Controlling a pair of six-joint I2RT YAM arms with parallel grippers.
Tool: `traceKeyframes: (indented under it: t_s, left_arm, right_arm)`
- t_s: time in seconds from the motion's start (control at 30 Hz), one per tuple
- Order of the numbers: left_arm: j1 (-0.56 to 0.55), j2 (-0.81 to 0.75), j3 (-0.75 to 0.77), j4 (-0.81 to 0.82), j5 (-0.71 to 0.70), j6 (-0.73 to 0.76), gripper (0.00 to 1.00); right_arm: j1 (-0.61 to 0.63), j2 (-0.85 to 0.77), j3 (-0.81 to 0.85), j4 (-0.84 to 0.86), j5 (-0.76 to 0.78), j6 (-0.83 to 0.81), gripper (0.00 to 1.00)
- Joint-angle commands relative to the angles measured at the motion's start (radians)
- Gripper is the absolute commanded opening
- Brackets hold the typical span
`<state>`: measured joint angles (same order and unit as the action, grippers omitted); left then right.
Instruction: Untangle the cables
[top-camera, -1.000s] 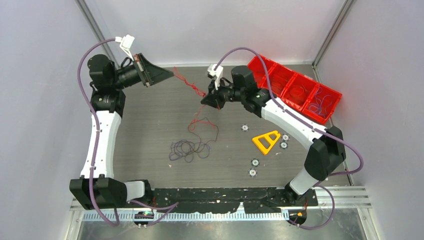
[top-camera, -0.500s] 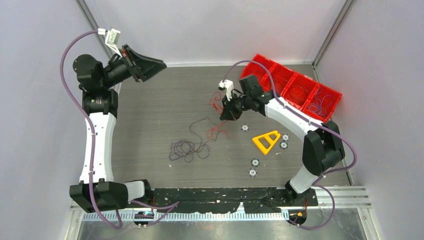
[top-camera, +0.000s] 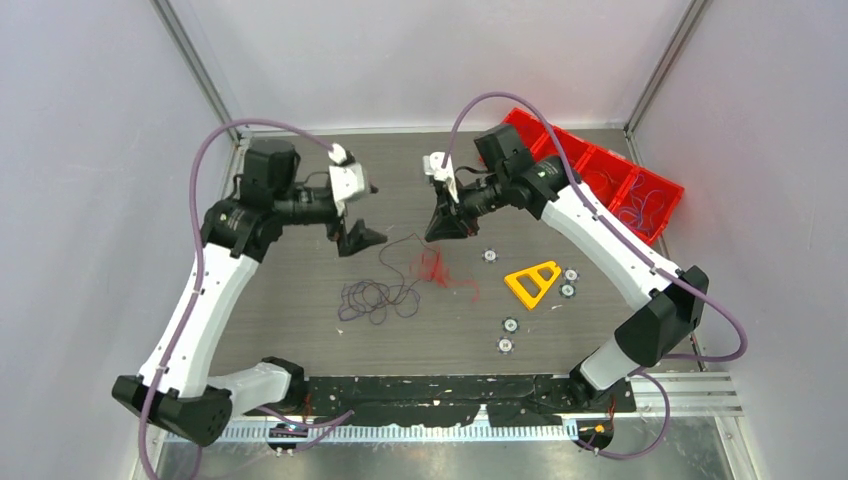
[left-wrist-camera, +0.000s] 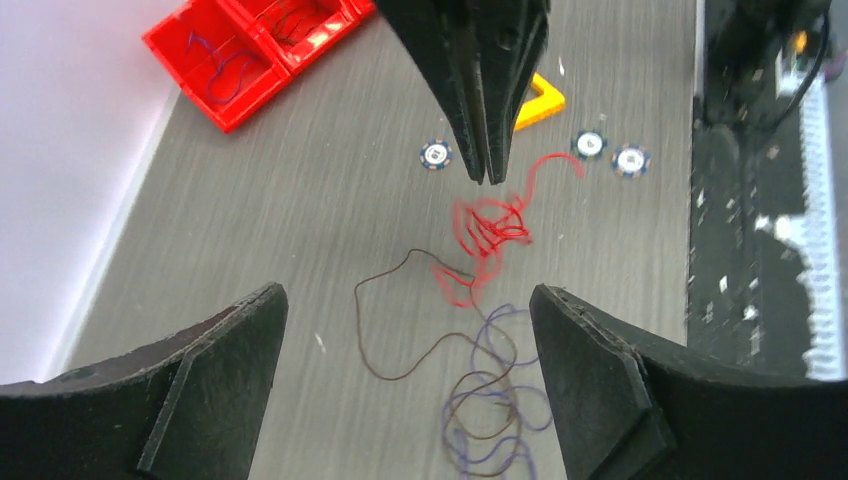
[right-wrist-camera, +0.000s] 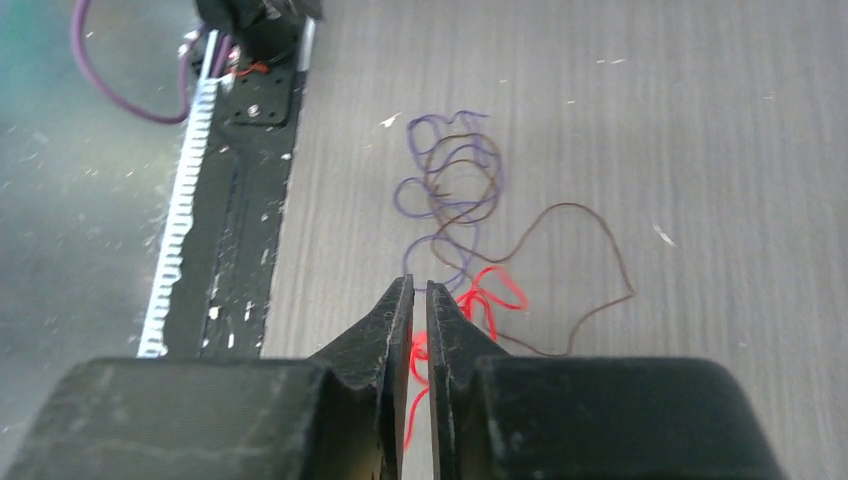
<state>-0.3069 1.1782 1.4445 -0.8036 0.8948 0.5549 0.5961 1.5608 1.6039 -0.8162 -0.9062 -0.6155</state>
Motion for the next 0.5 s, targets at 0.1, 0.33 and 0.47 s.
traceKeyframes:
  t_s: [0.1, 0.33, 0.47]
  left_arm:
    - [-0.202, -0.059, -0.191, 0.008, -0.188, 0.268, 0.85]
    - [-0.185, -0.178, -0.411, 0.158, -0.22, 0.092, 0.87]
    - [-0.167, -0.251, -0.506, 0.152, -0.226, 0.042, 0.9]
  right_arm:
    - [0.051, -0.036, -0.002, -0.052, -0.014, -0.038, 0.06]
    - [0.052, -0.078, -0.196, -0.047, 0.255, 0.035, 0.39]
    - [0.066, -0.06, -0.365, -0.081, 0.359, -0.012, 0.6]
